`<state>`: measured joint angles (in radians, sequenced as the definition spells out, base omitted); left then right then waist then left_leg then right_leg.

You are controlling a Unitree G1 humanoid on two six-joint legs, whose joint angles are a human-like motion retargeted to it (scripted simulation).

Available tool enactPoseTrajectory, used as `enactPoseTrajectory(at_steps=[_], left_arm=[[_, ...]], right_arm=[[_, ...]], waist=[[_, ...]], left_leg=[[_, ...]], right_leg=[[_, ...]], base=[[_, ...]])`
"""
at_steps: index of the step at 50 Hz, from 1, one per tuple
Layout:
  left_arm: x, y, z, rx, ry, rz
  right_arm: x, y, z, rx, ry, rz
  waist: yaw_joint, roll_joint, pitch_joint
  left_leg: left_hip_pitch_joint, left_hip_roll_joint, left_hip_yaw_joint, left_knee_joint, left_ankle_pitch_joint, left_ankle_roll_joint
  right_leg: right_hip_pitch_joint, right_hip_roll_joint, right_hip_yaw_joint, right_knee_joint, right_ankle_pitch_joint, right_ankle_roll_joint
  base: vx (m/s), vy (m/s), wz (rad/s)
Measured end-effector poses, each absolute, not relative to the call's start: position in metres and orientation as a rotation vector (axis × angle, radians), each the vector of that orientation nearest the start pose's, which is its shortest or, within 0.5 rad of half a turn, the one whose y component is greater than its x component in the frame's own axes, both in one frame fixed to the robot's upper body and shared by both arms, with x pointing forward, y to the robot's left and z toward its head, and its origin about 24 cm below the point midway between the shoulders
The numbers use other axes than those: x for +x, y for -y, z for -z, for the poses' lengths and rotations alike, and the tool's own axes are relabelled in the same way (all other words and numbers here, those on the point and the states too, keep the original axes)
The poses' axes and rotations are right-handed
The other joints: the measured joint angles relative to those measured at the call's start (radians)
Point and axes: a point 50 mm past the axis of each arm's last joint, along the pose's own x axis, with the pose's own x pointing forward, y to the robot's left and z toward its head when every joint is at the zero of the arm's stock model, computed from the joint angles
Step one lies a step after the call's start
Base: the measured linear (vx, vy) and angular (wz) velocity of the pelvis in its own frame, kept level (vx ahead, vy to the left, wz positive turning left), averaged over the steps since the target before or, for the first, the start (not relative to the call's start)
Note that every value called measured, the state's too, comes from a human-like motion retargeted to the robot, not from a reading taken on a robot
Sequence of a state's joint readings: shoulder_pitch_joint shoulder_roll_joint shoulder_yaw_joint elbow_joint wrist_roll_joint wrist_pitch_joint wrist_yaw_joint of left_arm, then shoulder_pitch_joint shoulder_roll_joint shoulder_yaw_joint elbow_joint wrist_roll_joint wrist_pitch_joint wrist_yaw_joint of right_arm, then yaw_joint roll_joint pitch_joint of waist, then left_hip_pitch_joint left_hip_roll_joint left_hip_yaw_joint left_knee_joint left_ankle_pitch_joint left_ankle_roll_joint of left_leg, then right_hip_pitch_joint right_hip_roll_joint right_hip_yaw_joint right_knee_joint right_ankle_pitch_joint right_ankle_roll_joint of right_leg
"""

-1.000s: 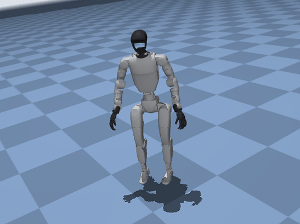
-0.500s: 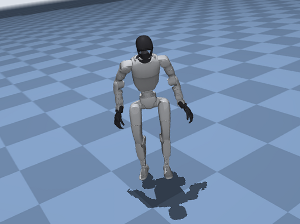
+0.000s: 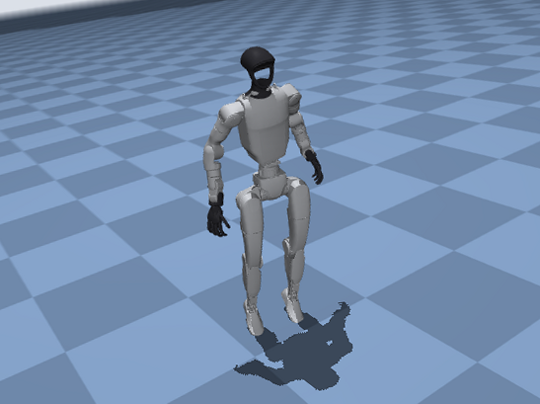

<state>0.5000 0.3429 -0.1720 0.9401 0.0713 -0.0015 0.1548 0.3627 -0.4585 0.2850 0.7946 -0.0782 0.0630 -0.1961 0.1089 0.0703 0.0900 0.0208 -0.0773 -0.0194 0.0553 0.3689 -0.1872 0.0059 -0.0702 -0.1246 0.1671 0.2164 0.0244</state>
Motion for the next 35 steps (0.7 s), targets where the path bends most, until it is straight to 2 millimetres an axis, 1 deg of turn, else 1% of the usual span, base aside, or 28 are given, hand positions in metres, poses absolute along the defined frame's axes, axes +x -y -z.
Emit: enactPoseTrajectory(at_steps=[2,5,7,8,9,10,12,13,14,15,17,19,20,21,23,25,27,30,32,35], left_arm=[[-0.059,-0.276,0.144,0.54,-1.459,-0.18],[-0.049,-0.292,0.142,0.598,-1.458,-0.222],[-0.035,-0.302,0.14,0.612,-1.414,-0.233],[-0.024,-0.307,0.137,0.614,-1.377,-0.241],[-0.01,-0.314,0.134,0.615,-1.329,-0.264],[0.007,-0.32,0.13,0.614,-1.274,-0.293],[0.044,-0.33,0.122,0.639,-1.182,-0.37],[0.061,-0.333,0.119,0.665,-1.158,-0.394],[0.076,-0.333,0.117,0.697,-1.141,-0.397],[0.089,-0.332,0.116,0.732,-1.126,-0.39],[0.119,-0.317,0.114,0.81,-1.041,-0.324],[0.144,-0.3,0.108,0.866,-0.906,-0.233],[0.153,-0.293,0.104,0.879,-0.837,-0.186],[0.157,-0.288,0.1,0.87,-0.79,-0.163],[0.159,-0.282,0.096,0.827,-0.727,-0.152],[0.153,-0.277,0.097,0.755,-0.715,-0.175],[0.15,-0.272,0.101,0.669,-0.735,-0.185],[0.147,-0.268,0.113,0.566,-0.824,-0.175],[0.146,-0.267,0.123,0.59,-0.908,-0.155],[0.14,-0.267,0.136,0.758,-1.053,-0.045]], right_arm=[[0.029,0.288,0.137,-0.685,-1.231,0.07],[0.039,0.294,0.135,-0.669,-1.23,0.068],[0.049,0.299,0.129,-0.672,-1.184,0.052],[0.057,0.301,0.124,-0.674,-1.146,0.049],[0.07,0.303,0.118,-0.675,-1.093,0.066],[0.084,0.305,0.111,-0.673,-1.032,0.09],[0.115,0.309,0.097,-0.678,-0.917,0.171],[0.128,0.311,0.093,-0.692,-0.884,0.21],[0.135,0.312,0.092,-0.722,-0.877,0.235],[0.141,0.312,0.093,-0.761,-0.881,0.252],[0.146,0.304,0.101,-0.818,-0.908,0.229],[0.148,0.29,0.107,-0.803,-0.895,0.188],[0.148,0.283,0.108,-0.777,-0.877,0.168],[0.147,0.279,0.109,-0.757,-0.859,0.159],[0.144,0.274,0.109,-0.735,-0.836,0.151],[0.141,0.273,0.11,-0.717,-0.836,0.149],[0.143,0.271,0.111,-0.661,-0.849,0.147],[0.149,0.266,0.116,-0.578,-0.868,0.141],[0.155,0.262,0.119,-0.586,-0.88,0.133],[0.16,0.258,0.121,-0.642,-0.888,0.067]], waist=[[-0.011,-0.02,0.014],[-0.015,-0.051,0.048],[-0.008,-0.067,0.079],[-0.005,-0.074,0.1],[-0.004,-0.084,0.126],[-0.003,-0.095,0.155],[-0.017,-0.116,0.233],[-0.029,-0.118,0.278],[-0.037,-0.115,0.309],[-0.044,-0.111,0.334],[-0.043,-0.117,0.325],[-0.028,-0.135,0.28],[-0.016,-0.143,0.252],[-0.006,-0.143,0.218],[0.01,-0.136,0.149],[0.023,-0.128,0.086],[0.037,-0.126,0.04],[0.048,-0.129,0.001],[0.047,-0.134,-0.004],[0.034,-0.137,-0.013]], left_leg=[[-0.018,0.0,0.017,-0.01,-0.053,0.009],[-0.029,0.015,0.097,-0.049,-0.142,0.036],[-0.027,0.031,0.168,-0.075,-0.189,0.035],[-0.026,0.036,0.2,-0.08,-0.204,0.029],[-0.032,0.034,0.221,-0.062,-0.242,0.041],[-0.042,0.029,0.237,-0.033,-0.292,0.063],[-0.123,0.02,0.231,0.218,-0.514,0.226],[-0.184,0.027,0.214,0.412,-0.628,0.329],[-0.231,0.034,0.195,0.558,-0.697,0.392],[-0.269,0.042,0.175,0.68,-0.744,0.435],[-0.276,0.033,0.144,0.698,-0.748,0.4],[-0.224,0.009,0.121,0.557,-0.688,0.334],[-0.188,-0.002,0.111,0.458,-0.642,0.3],[-0.156,-0.002,0.1,0.358,-0.593,0.265],[-0.104,0.006,0.085,0.185,-0.517,0.198],[-0.072,0.018,0.08,0.076,-0.493,0.15],[-0.045,0.027,0.085,-0.004,-0.489,0.132],[-0.008,0.036,0.087,-0.065,-0.494,0.117],[0.001,0.037,0.085,-0.074,-0.497,0.114],[-0.003,0.038,0.079,-0.056,-0.515,0.113]], right_leg=[[-0.033,-0.008,0.037,-0.044,-0.016,0.043],[-0.076,-0.018,0.121,-0.108,0.003,0.117],[-0.1,-0.019,0.194,-0.132,0.049,0.176],[-0.109,-0.018,0.235,-0.132,0.069,0.203],[-0.119,-0.019,0.264,-0.109,0.043,0.202],[-0.129,-0.022,0.288,-0.075,-0.007,0.188],[-0.174,-0.032,0.257,0.151,-0.297,0.039],[-0.205,-0.031,0.224,0.315,-0.447,-0.061],[-0.23,-0.03,0.193,0.445,-0.541,-0.132],[-0.251,-0.029,0.164,0.557,-0.607,-0.189],[-0.252,-0.045,0.126,0.593,-0.61,-0.167],[-0.208,-0.063,0.107,0.485,-0.551,-0.085],[-0.176,-0.069,0.103,0.403,-0.509,-0.041],[-0.145,-0.062,0.101,0.304,-0.458,-0.007],[-0.09,-0.046,0.101,0.123,-0.368,0.051],[-0.055,-0.032,0.097,0.001,-0.32,0.095],[-0.038,-0.024,0.085,-0.066,-0.299,0.12],[-0.02,-0.016,0.068,-0.094,-0.297,0.131],[-0.015,-0.015,0.063,-0.093,-0.306,0.139],[-0.009,-0.017,0.055,-0.086,-0.336,0.152]], base=[[0.5,0.05,1.0],[0.49,0.02,0.94],[0.48,-0.02,0.89],[0.42,-0.05,0.92],[0.37,-0.06,0.95],[0.28,-0.06,1.04],[0.2,-0.06,1.24],[0.16,-0.06,1.37],[0.16,-0.06,1.36],[0.18,-0.07,1.2],[0.23,-0.08,0.95],[0.24,-0.08,0.58],[0.21,-0.07,0.31],[0.19,-0.06,0.19],[0.16,-0.04,0.05],[0.14,-0.03,-0.05],[0.11,-0.05,-0.13],[0.07,-0.09,-0.01],[0.03,-0.08,0.11],[0.03,-0.06,0.16]])
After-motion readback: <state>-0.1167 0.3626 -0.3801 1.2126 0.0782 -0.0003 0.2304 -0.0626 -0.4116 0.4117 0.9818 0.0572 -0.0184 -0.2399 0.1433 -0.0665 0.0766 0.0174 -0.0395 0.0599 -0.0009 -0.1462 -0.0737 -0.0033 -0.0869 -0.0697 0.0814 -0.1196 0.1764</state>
